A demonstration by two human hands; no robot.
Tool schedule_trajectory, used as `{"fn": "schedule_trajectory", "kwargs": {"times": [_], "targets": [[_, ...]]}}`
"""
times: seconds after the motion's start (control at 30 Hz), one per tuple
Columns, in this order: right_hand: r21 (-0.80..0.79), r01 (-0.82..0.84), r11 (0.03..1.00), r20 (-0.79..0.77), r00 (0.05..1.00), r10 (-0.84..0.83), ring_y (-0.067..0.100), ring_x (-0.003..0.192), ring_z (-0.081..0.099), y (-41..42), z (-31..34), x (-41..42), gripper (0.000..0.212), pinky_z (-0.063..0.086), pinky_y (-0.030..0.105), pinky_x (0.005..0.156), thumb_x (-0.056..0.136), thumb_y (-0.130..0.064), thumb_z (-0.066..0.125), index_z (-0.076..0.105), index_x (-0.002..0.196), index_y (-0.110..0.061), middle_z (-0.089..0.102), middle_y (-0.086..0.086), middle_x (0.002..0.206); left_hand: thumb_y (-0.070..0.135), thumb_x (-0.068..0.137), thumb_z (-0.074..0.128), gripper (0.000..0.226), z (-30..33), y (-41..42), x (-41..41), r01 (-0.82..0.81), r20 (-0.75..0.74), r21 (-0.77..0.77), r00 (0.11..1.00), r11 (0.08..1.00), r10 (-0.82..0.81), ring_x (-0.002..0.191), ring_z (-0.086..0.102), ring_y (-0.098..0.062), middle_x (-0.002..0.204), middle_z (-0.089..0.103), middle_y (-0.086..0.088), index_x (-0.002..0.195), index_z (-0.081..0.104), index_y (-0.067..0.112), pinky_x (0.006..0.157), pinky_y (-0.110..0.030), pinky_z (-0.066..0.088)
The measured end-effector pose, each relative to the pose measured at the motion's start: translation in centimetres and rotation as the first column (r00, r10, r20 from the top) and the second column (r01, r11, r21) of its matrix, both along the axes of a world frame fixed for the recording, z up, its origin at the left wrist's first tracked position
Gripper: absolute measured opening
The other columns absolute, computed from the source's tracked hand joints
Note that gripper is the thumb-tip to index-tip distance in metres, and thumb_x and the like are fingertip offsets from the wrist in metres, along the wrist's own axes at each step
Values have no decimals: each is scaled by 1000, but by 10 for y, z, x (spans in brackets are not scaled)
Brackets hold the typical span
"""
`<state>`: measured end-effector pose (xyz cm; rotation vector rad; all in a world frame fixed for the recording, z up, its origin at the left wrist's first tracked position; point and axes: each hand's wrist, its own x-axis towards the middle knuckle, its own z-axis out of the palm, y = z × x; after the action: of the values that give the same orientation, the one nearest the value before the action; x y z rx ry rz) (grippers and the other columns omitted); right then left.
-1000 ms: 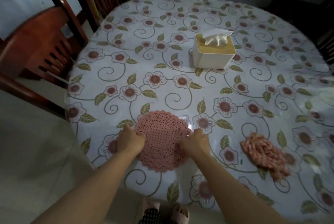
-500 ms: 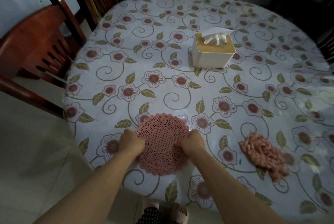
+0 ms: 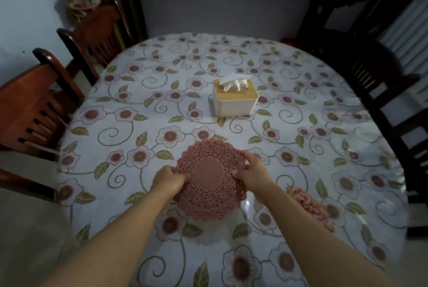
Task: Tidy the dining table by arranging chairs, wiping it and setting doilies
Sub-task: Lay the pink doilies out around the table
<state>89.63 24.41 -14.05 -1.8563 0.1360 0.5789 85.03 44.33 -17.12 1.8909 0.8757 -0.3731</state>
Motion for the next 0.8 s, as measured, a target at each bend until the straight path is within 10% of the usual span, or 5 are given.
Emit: {"fn": "schedule_trajectory", "kwargs": {"times": [0.13,0.33,0.53,0.8], "targets": [[83,82,993,40,996,-85,19,79,62,-19,26,17,42,52,24,60,87,13,51,55,117,-16,64,5,92,18,84,64,25,30,-2,25,18,168,-241,986,970,24,84,62,-22,104,66,-13,106,57,8,68,-33,50],[118,240,964,143,956,-256,19,79,60,-42,48,31,47,48,23,55,90,10,48,52,124,-22,63,6,94,11,84,57,18,69,-23,50,156,155,-757,986,634,-57,81,67,-29,90,71,-17,100,65,5,79,-39,54],[38,300,953,294,908,-298,24,69,65,-67,59,44,56,59,40,61,89,8,51,45,128,-32,66,3,84,-5,86,55,25,77,-60,80,267,189,-584,963,767,-191,100,63,-41,105,67,-24,111,59,-1,92,-57,48],[-35,325,945,391,875,-286,10,80,62,-110,56,97,49,57,30,69,84,0,64,50,122,-27,57,-11,93,-3,88,55,26,67,-118,134,243,269,-429,954,870,-134,82,63,-24,92,66,-8,111,56,9,66,-35,53]]}}
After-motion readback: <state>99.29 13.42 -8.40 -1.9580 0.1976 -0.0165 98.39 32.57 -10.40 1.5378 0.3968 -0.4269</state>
